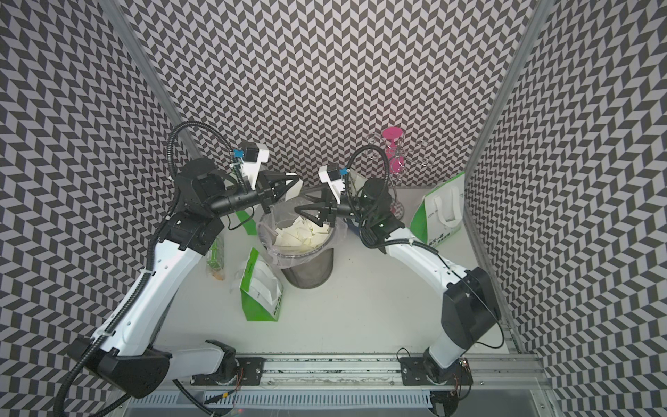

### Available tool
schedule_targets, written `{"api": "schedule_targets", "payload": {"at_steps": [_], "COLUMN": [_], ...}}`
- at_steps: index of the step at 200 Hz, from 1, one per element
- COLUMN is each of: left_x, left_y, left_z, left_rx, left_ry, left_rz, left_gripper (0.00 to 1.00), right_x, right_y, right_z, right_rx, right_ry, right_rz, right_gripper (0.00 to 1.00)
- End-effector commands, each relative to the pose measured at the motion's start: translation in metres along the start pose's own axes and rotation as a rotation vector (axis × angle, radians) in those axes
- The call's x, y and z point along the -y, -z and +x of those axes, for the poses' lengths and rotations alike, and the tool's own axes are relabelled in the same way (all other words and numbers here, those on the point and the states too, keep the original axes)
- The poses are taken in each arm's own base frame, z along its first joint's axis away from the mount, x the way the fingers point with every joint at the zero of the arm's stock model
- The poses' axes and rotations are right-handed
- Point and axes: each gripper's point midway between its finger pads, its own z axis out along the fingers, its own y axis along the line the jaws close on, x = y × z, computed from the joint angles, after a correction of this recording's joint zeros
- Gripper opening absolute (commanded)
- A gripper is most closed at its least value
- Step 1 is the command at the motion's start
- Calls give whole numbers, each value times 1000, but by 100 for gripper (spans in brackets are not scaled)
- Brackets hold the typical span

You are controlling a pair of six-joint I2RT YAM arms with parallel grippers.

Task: Shred takeout receipts and throw away
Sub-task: Shred the takeout receipt.

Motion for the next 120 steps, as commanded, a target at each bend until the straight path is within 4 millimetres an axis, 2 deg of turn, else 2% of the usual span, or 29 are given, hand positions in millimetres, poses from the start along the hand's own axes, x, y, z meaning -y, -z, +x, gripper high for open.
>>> {"api": "schedule_targets", "payload": {"at_steps": [1, 29, 56, 84, 120], "left_x": [17, 18, 24, 22, 20], "left_y": [7, 6, 5, 4, 4], "left_z": [-12, -8, -11, -7, -2], "left_rx": [49, 59, 78, 76, 62], "left_ry": [-9, 9, 21, 31, 41], "left_rz": [78, 104, 142, 143, 125], "left_gripper": [0, 0, 0, 0, 0], "right_x": [-11, -31, -33, -34, -26], "right_y": [2, -3, -9, -16, -19], "right_z": [-29, -31, -28, -25, -30], "right_rx": [75, 85, 74, 57, 48], "right_ry": [64, 42, 20, 15, 35], "right_rz": [-33, -159, -182, -204, -157], "right_gripper": [66, 66, 62, 44, 10]}}
